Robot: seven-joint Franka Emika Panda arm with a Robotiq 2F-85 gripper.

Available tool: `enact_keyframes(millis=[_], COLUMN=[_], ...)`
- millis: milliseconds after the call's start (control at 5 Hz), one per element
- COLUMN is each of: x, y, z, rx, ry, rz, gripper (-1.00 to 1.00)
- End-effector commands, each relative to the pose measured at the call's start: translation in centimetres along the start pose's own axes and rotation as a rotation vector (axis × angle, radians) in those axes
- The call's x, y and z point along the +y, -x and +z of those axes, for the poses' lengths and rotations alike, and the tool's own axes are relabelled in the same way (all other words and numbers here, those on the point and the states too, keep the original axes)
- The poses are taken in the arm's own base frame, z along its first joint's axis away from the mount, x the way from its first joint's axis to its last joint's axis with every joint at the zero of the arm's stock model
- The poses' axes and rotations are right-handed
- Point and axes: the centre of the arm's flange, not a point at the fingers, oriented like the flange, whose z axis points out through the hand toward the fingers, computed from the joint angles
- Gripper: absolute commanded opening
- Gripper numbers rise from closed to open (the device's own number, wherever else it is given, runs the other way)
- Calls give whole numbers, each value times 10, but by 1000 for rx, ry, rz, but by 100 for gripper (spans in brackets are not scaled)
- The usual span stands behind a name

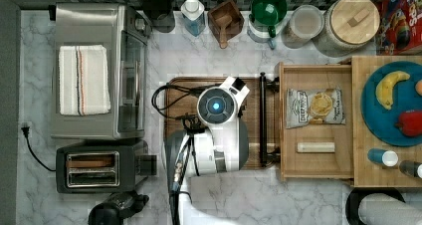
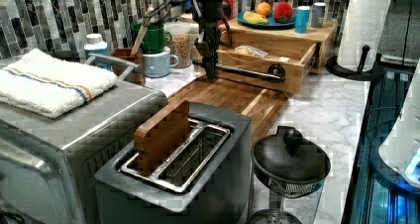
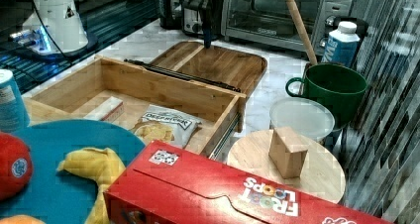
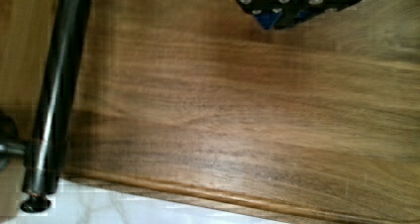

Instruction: Close the drawer.

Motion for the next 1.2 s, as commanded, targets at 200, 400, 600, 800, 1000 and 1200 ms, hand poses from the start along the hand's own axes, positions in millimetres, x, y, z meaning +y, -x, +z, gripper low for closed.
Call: enact_keyframes(millis=[200,400,600,800,1000,1200], x=[36,59,91,123,140,156], y=[14,17,17,21,27,31], z=[32,32,27,25,30,31], rx=[-27,-16,-30,-22,-2,-9], ry=[33,46,37,43,39,46], rz=[-74,-102,-113,-108,-88,-66], gripper=[-100,-100,-100,-100,-100,-100])
